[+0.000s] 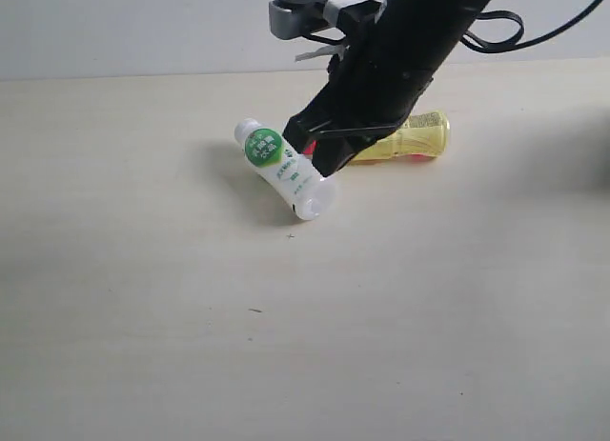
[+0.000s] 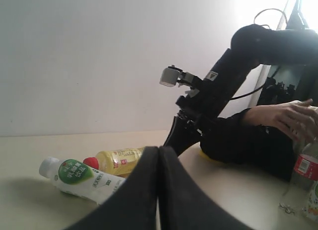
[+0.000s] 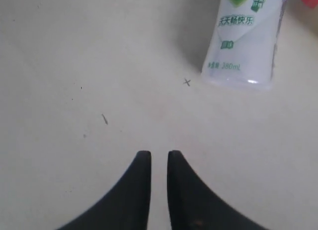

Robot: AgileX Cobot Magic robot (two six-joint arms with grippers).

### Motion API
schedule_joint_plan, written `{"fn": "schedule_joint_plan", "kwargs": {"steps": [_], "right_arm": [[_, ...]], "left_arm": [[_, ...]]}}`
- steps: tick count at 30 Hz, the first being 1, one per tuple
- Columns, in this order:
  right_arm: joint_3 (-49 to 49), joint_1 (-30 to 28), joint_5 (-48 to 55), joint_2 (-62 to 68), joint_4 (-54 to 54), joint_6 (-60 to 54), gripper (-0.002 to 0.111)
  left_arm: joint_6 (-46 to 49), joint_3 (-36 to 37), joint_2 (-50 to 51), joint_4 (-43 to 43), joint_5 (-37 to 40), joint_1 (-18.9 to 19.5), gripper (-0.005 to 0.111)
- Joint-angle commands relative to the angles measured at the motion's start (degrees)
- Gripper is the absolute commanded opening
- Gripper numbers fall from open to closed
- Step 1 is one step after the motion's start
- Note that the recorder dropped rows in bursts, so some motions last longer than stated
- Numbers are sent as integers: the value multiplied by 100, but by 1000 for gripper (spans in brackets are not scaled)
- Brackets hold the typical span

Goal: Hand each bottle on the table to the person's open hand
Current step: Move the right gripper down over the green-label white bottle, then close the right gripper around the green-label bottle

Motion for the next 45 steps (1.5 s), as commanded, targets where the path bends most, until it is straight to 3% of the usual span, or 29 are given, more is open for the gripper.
{"fn": "schedule_joint_plan", "kwargs": {"steps": [1, 4, 16, 29, 32, 45], "right_arm": [[-550, 4, 175, 471, -90, 5, 31], [-879, 4, 256, 822, -90, 18, 43], [-1620, 4, 257, 1603, -111, 57, 64], [-1631, 4, -337, 1883, -243, -55, 66], [-1808, 4, -337, 1990, -326, -55, 71], [-2613, 4, -537, 2713, -660, 101, 71]], "left_arm": [[-19, 19, -29, 25, -16, 0, 0], [-19, 19, -29, 25, -16, 0, 0], [-19, 19, -29, 25, -16, 0, 0], [-19, 19, -29, 25, -16, 0, 0], [-19, 19, -29, 25, -16, 0, 0], [-19, 19, -29, 25, -16, 0, 0]]}}
